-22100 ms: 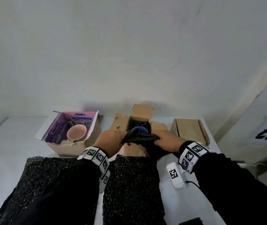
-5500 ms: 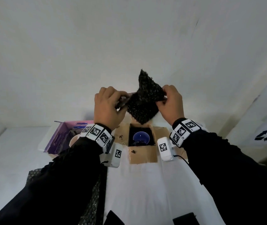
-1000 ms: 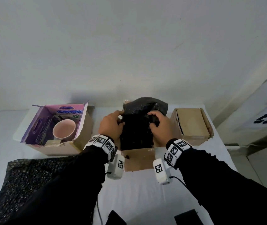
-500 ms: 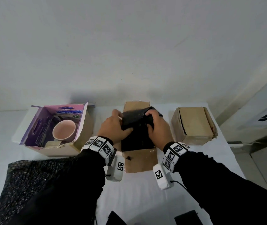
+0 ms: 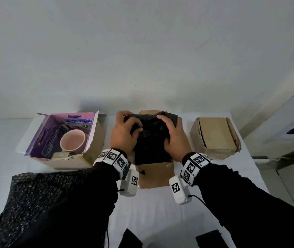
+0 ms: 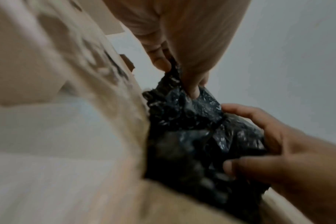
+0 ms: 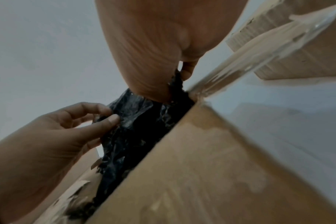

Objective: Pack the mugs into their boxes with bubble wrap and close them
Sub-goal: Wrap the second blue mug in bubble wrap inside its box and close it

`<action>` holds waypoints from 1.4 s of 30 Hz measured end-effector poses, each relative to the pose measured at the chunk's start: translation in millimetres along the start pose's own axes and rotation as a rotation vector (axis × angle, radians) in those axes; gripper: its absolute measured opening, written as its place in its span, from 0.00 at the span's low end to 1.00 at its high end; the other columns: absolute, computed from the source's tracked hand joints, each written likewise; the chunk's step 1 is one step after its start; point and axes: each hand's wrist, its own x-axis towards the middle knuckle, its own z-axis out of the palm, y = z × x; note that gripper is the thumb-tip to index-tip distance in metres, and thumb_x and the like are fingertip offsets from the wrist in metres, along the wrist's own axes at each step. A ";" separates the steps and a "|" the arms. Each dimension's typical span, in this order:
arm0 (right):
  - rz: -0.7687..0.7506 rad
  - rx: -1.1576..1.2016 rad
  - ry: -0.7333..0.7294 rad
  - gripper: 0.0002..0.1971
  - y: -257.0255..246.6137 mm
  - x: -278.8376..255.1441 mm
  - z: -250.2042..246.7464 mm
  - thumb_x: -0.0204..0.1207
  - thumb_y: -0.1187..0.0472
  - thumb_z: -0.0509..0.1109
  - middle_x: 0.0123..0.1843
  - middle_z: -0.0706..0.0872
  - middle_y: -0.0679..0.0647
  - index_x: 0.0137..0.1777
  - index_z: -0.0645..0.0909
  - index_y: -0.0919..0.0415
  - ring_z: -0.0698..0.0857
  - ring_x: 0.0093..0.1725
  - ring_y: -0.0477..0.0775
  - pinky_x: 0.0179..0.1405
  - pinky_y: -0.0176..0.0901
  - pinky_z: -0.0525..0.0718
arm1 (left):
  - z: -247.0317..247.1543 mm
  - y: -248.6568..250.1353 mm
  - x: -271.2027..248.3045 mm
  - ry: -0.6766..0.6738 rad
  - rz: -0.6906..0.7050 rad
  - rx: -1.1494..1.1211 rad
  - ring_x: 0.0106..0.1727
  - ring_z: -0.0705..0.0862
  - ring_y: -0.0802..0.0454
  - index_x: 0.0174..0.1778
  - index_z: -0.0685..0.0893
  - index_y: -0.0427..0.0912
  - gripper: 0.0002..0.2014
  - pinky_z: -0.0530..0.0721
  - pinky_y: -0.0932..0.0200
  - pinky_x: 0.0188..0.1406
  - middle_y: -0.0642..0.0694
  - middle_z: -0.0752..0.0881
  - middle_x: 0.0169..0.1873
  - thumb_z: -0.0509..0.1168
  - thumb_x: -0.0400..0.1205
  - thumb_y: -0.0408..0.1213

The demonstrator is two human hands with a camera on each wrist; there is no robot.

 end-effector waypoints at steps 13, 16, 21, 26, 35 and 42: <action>-0.421 -0.758 0.072 0.07 9.4 -6.9 9.7 0.69 0.63 0.73 0.57 0.83 0.59 0.47 0.84 0.60 0.81 0.56 0.61 0.56 0.53 0.74 | 15.6 2.3 -13.7 -0.527 0.216 0.740 0.60 0.79 0.49 0.55 0.82 0.51 0.11 0.65 0.52 0.65 0.52 0.85 0.53 0.58 0.81 0.43; -0.416 -0.753 -0.052 0.15 5.4 -2.2 10.4 0.67 0.64 0.74 0.42 0.87 0.56 0.54 0.82 0.60 0.86 0.40 0.59 0.50 0.51 0.79 | 18.0 5.4 -13.7 -0.513 0.209 0.816 0.56 0.79 0.47 0.57 0.79 0.50 0.12 0.63 0.48 0.61 0.52 0.87 0.46 0.59 0.79 0.42; -0.372 -0.837 -0.132 0.07 1.2 0.7 15.3 0.75 0.62 0.63 0.46 0.85 0.54 0.46 0.83 0.56 0.81 0.48 0.58 0.49 0.52 0.75 | 21.7 2.4 -16.9 -0.552 0.245 0.827 0.60 0.74 0.43 0.45 0.88 0.48 0.10 0.62 0.42 0.62 0.48 0.83 0.49 0.60 0.77 0.40; -0.486 -0.801 -0.162 0.12 -0.9 2.4 21.4 0.75 0.62 0.57 0.55 0.83 0.58 0.50 0.81 0.60 0.82 0.50 0.60 0.47 0.51 0.79 | 21.6 -9.1 -13.6 -0.547 0.271 0.799 0.56 0.78 0.43 0.34 0.89 0.48 0.09 0.63 0.44 0.61 0.49 0.85 0.41 0.63 0.73 0.42; -0.095 -0.504 -0.052 0.07 -3.9 13.1 17.7 0.78 0.65 0.61 0.47 0.83 0.59 0.52 0.78 0.61 0.82 0.36 0.65 0.37 0.49 0.77 | 17.9 -6.6 -10.8 -0.602 0.208 0.764 0.65 0.72 0.44 0.50 0.81 0.47 0.15 0.57 0.40 0.65 0.52 0.85 0.46 0.62 0.71 0.49; -0.361 -0.681 0.057 0.12 11.6 15.9 16.6 0.71 0.67 0.60 0.43 0.85 0.54 0.41 0.85 0.59 0.79 0.44 0.61 0.39 0.50 0.75 | 17.0 -3.2 -9.6 -0.641 0.212 0.822 0.65 0.67 0.42 0.53 0.87 0.53 0.19 0.58 0.42 0.65 0.50 0.77 0.60 0.61 0.74 0.59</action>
